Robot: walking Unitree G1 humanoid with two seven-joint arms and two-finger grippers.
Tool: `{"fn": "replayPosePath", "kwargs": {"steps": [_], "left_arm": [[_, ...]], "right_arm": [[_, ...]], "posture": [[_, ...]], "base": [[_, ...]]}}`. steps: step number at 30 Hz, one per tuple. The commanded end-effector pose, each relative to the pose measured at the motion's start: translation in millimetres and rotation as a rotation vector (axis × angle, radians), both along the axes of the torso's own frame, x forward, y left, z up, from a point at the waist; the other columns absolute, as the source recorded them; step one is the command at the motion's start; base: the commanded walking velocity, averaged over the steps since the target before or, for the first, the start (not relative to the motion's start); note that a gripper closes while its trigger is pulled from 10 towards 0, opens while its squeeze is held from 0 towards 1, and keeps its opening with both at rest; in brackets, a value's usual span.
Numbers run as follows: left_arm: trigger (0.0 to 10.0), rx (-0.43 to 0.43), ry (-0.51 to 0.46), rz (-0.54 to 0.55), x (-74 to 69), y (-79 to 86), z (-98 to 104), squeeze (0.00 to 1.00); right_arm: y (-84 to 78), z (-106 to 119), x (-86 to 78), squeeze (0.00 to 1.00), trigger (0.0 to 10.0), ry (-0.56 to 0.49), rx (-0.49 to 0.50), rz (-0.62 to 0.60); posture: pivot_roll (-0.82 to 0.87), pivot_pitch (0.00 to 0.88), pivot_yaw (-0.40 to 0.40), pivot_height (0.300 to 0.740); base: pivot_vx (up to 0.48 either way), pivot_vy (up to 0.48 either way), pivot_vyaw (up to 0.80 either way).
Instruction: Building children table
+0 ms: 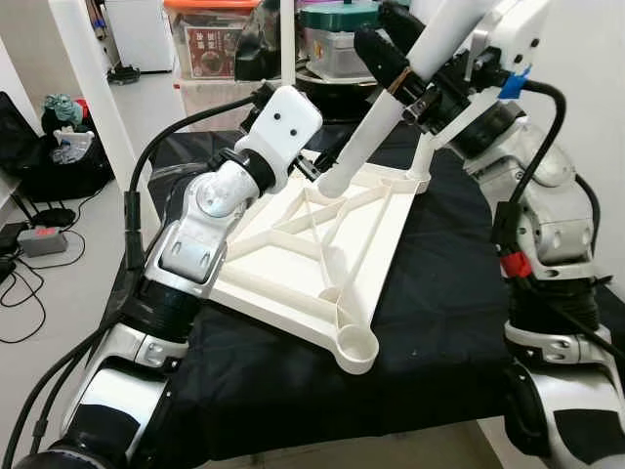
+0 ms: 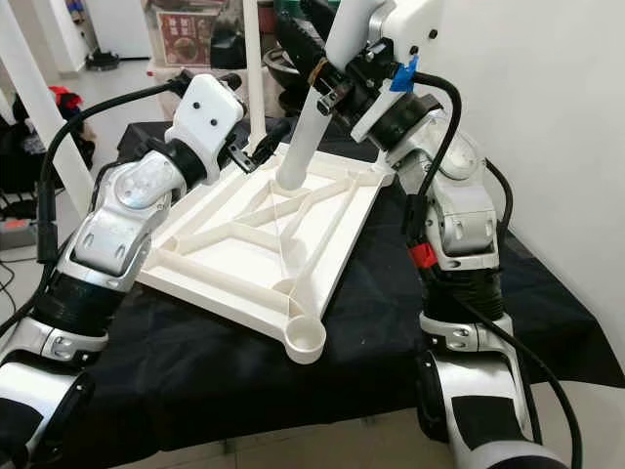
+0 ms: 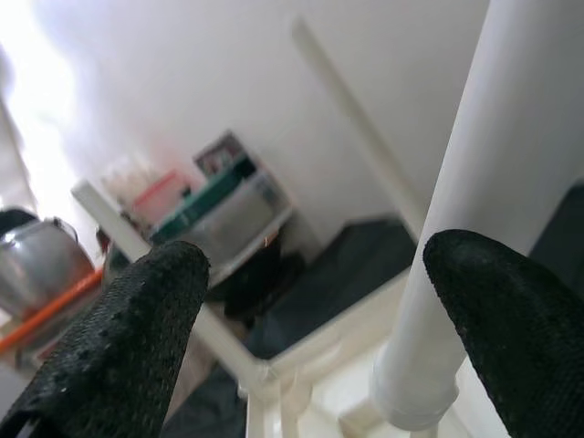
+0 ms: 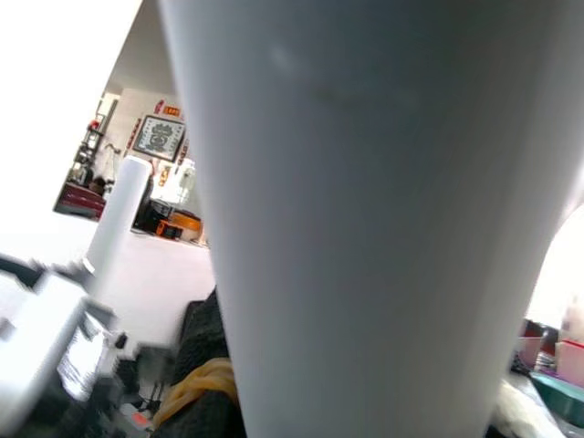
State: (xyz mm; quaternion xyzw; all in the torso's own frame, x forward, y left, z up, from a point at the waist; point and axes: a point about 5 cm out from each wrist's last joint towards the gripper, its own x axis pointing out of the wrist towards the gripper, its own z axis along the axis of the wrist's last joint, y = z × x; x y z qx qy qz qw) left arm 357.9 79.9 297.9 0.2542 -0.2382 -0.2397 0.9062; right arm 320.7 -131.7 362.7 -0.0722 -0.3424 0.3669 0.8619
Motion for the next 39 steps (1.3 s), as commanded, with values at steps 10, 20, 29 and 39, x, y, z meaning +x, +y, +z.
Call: {"fn": "replayPosePath", "kwargs": {"steps": [10,20,29,39], "left_arm": [[10.0,0.113,0.058,-0.143,2.2,-18.3,-10,0.0],[10.0,0.146,0.084,-0.108,5.9,-13.7,-25,0.0],[10.0,0.129,0.149,-0.148,-0.7,-15.3,-45,0.0],[10.0,0.071,0.066,-0.106,-9.3,-10.6,-38,0.0]], "right_arm": [[12.8,4,-12.8,0.0,10.0,-0.013,-0.037,0.094],[12.4,17,-19.0,0.0,10.0,-0.036,-0.028,0.124],[8.7,23,-20.8,0.0,10.0,-0.055,-0.036,0.109],[4.2,26,-21.7,0.0,10.0,-0.065,-0.083,0.143]], "posture": [[-0.09,0.0,-0.014,0.74],[-0.09,0.0,-0.015,0.74],[-0.1,0.0,-0.012,0.74],[-0.09,0.0,-0.018,0.74]], "base": [[0.0,0.0,0.0],[0.0,0.0,0.0],[0.0,0.0,0.0],[0.0,0.0,0.0]]}}
